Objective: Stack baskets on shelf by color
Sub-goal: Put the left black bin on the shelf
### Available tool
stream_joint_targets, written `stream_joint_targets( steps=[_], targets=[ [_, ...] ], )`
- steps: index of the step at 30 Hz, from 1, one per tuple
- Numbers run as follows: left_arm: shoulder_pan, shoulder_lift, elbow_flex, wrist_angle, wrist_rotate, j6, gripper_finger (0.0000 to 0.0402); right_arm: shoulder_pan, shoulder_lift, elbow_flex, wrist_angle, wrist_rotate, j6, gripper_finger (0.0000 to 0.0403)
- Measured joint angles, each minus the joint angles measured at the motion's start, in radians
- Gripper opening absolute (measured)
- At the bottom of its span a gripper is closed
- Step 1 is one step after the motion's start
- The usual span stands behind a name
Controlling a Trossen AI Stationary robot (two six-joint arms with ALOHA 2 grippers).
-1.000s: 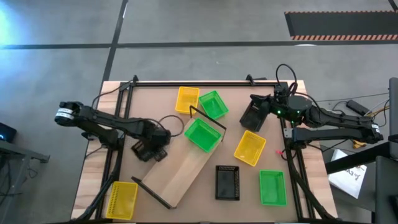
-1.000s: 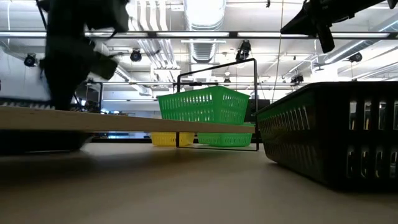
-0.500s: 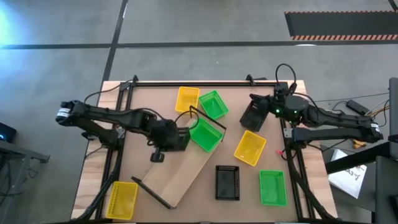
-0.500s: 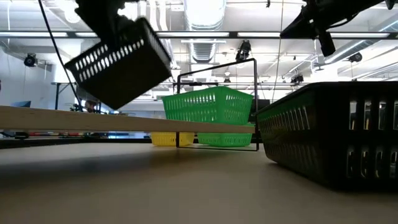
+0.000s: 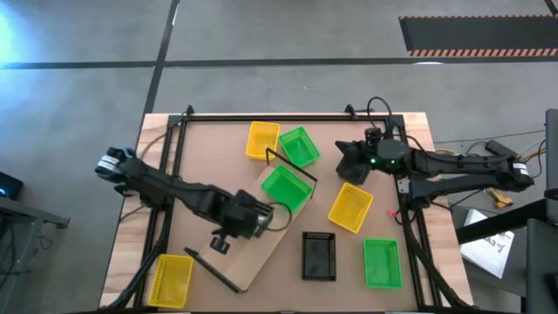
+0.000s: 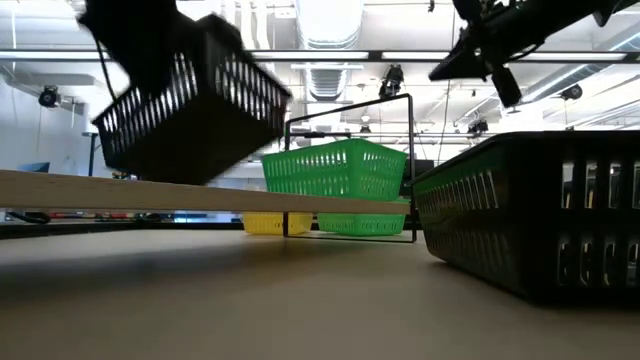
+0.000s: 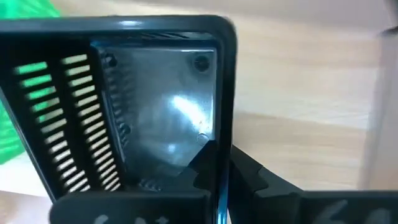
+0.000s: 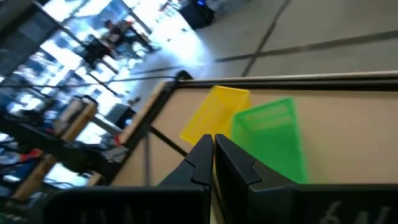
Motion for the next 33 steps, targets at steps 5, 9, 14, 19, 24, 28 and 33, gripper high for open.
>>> stream_joint_targets(
  steps=[5,9,14,19,24,28,33],
  targets=[
    [-0.004,0.123,0.015,-0.001,-0.048,0.016,0.0000,0.028,-0.013,0.000,0.067,-0.002,-0.027,0.0009],
    [-0.005,0.185,0.066,-0.001,-0.061,0.067,0.0000,0.033,-0.052,0.000,0.070,-0.004,-0.028,0.0009],
    [-0.009,0.216,0.118,0.024,-0.065,0.155,0.0000,0.034,-0.106,0.000,0.067,-0.020,-0.029,0.0009],
    [-0.009,0.222,0.119,0.063,-0.063,0.176,0.0000,0.034,-0.148,0.000,0.067,-0.035,-0.041,0.0009],
    [-0.009,0.243,0.116,0.062,-0.063,0.188,0.0000,0.034,-0.175,0.000,0.066,-0.061,-0.069,0.0009],
    [-0.009,0.259,0.120,0.062,-0.065,0.224,0.0000,0.034,-0.182,0.000,0.066,-0.087,-0.073,0.0009],
    [-0.009,0.266,0.119,0.061,-0.069,0.222,0.0000,0.034,-0.183,0.000,0.066,-0.112,-0.075,0.0009]
  ],
)
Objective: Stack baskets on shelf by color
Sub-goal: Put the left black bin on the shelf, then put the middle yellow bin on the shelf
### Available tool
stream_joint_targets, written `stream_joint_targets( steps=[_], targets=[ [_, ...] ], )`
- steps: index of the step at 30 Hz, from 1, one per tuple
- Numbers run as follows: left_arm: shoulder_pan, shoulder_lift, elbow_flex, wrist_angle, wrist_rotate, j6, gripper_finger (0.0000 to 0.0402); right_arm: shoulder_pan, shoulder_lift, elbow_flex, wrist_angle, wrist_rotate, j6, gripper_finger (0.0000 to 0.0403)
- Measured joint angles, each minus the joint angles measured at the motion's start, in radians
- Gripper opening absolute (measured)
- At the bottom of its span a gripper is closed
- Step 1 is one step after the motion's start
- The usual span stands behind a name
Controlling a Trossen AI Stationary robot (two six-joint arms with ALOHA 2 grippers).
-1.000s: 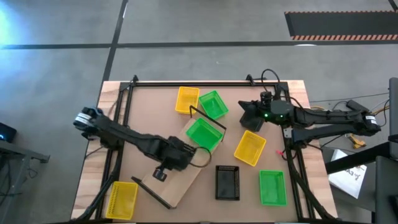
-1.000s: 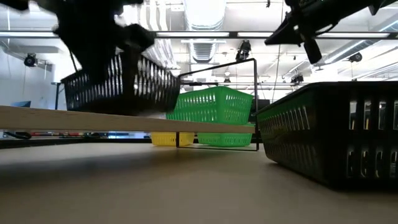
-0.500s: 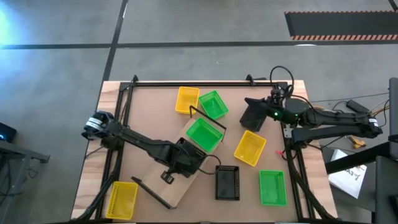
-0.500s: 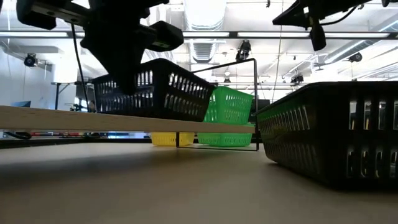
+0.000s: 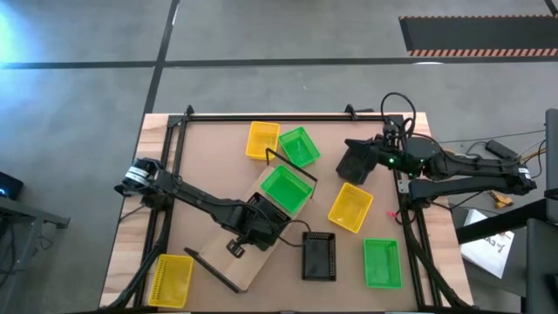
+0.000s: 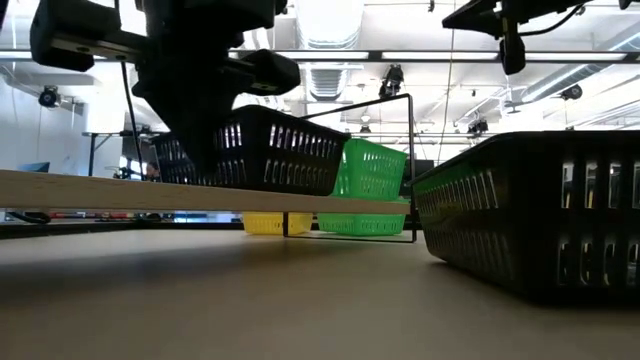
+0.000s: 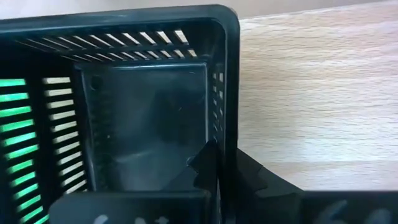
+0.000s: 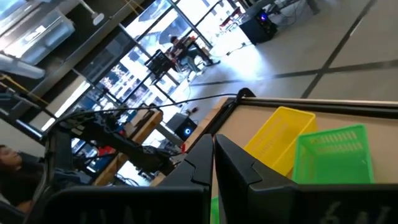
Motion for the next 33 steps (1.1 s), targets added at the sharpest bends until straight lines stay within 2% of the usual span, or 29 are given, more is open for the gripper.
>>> stream_joint_targets(
  steps=[5,12,18,22,28,30,33],
  targets=[
    [0.000,-0.010,0.008,-0.002,0.001,-0.002,0.0019,0.000,0.000,0.000,0.000,-0.024,-0.002,0.0009],
    [0.000,-0.033,0.056,-0.001,0.027,-0.014,0.0093,0.000,0.000,0.000,0.000,-0.027,-0.008,0.0009],
    [0.000,-0.063,0.116,-0.018,0.031,-0.175,0.0148,0.000,0.002,0.000,-0.001,-0.027,-0.009,0.0009],
    [-0.001,-0.102,0.131,-0.019,0.019,-0.378,0.0162,0.000,0.002,0.000,-0.020,-0.027,-0.009,0.0009],
    [-0.002,-0.149,0.112,-0.016,-0.047,-0.868,0.0164,0.000,0.002,0.000,-0.128,-0.028,-0.009,0.0009],
    [-0.012,-0.168,0.084,-0.016,-0.099,-1.022,0.0164,0.000,0.007,0.000,-0.176,-0.032,-0.009,0.0009],
    [-0.050,-0.196,0.045,-0.008,-0.238,-1.213,0.0164,0.000,0.011,0.000,-0.256,-0.055,-0.006,0.0009]
  ],
)
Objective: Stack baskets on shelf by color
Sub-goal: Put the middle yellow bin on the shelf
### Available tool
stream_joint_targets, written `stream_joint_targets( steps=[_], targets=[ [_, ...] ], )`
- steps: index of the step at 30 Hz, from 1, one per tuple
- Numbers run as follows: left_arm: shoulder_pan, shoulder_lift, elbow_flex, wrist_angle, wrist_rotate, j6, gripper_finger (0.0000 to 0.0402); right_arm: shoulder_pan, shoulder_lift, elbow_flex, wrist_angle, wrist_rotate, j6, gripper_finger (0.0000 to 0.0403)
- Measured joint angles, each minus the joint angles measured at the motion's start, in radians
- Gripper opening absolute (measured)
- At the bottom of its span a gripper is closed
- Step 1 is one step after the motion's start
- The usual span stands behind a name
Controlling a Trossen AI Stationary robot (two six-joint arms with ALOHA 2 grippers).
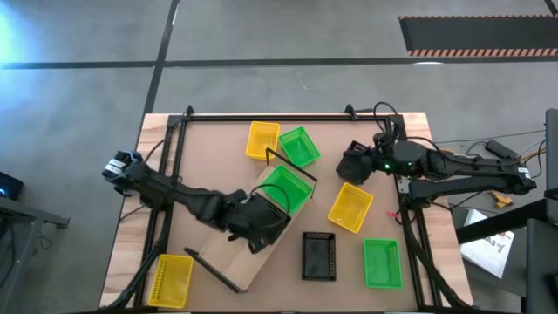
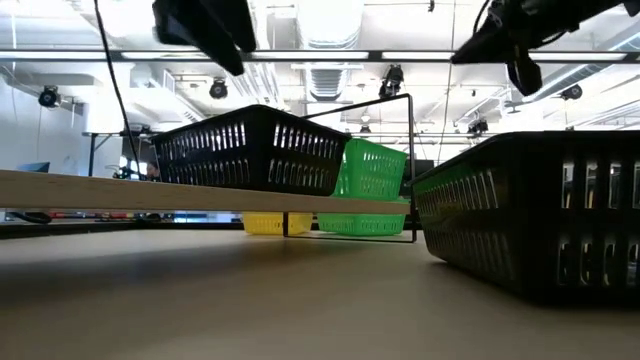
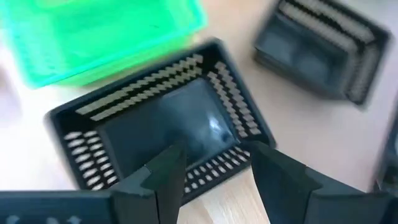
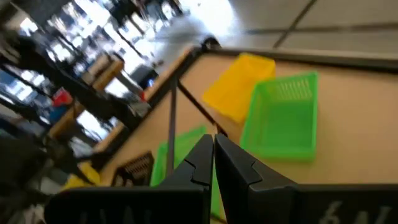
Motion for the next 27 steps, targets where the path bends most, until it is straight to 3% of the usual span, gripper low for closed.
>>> stream_joint_targets(
  steps=[6,11,14,19,27],
  targets=[
    [-0.107,-0.095,-0.084,0.026,-0.338,-0.277,0.0164,0.017,0.060,0.073,-0.204,-0.125,0.002,0.0009],
    [-0.140,-0.191,-0.196,0.044,-0.484,-0.391,0.0164,0.079,0.175,0.245,-0.525,-0.127,0.002,0.0009],
    [-0.139,-0.252,-0.296,0.123,-0.528,-0.391,0.0164,0.141,0.258,0.346,-0.664,-0.135,0.007,0.0009],
    [-0.135,-0.356,-0.459,0.279,-0.551,-0.381,0.0164,0.255,0.411,0.468,-0.792,-0.236,0.050,0.0017],
    [-0.135,-0.451,-0.592,0.408,-0.547,-0.314,0.0164,0.474,0.626,0.515,-0.806,-0.338,0.063,0.0107]
  ],
)
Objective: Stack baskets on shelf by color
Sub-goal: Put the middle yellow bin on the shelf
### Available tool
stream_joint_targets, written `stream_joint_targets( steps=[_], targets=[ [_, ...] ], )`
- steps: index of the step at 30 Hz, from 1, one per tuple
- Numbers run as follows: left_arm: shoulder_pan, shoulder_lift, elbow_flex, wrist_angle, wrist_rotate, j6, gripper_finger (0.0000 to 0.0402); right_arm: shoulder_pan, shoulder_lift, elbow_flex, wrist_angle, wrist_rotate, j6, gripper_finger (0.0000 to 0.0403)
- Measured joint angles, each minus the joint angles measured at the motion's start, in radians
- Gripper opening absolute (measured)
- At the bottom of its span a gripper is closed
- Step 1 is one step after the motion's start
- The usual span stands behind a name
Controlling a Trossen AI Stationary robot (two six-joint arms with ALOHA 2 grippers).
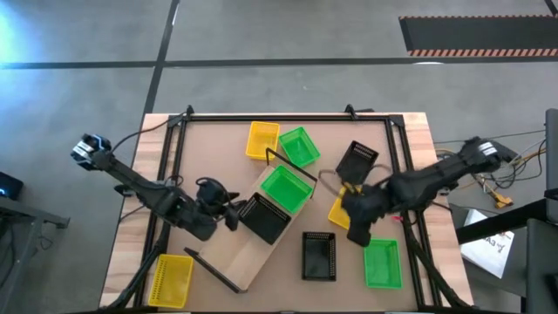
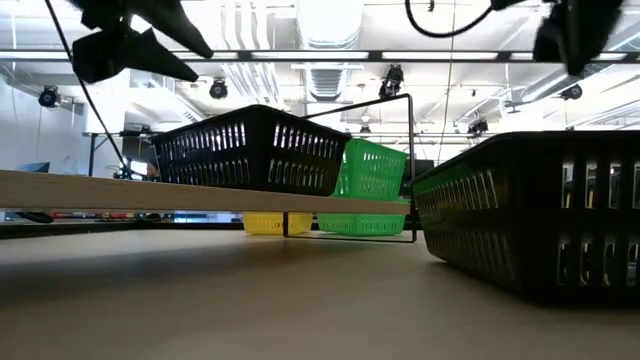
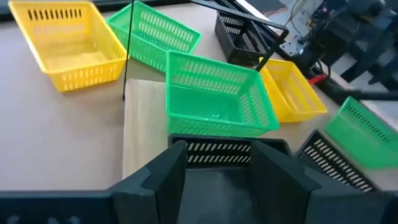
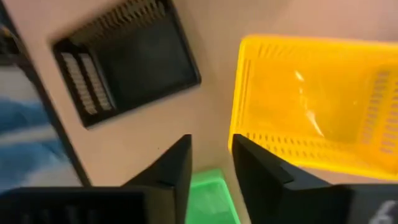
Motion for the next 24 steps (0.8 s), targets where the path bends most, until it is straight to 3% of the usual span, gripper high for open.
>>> stream_joint_targets(
  steps=[3,7,17,24],
  targets=[
    [0.000,-0.011,0.000,0.022,0.004,0.079,0.0164,0.036,0.061,-0.039,0.005,0.006,0.032,0.0133],
    [0.000,-0.013,0.000,0.054,0.017,0.169,0.0164,0.033,0.127,-0.093,0.091,0.023,0.060,0.0138],
    [0.000,-0.013,0.000,0.063,0.118,0.296,0.0164,0.027,0.294,-0.092,0.173,0.093,0.071,0.0113],
    [0.000,-0.013,0.000,0.063,0.166,0.301,0.0164,0.026,0.372,-0.092,0.168,0.115,0.071,0.0068]
  ],
)
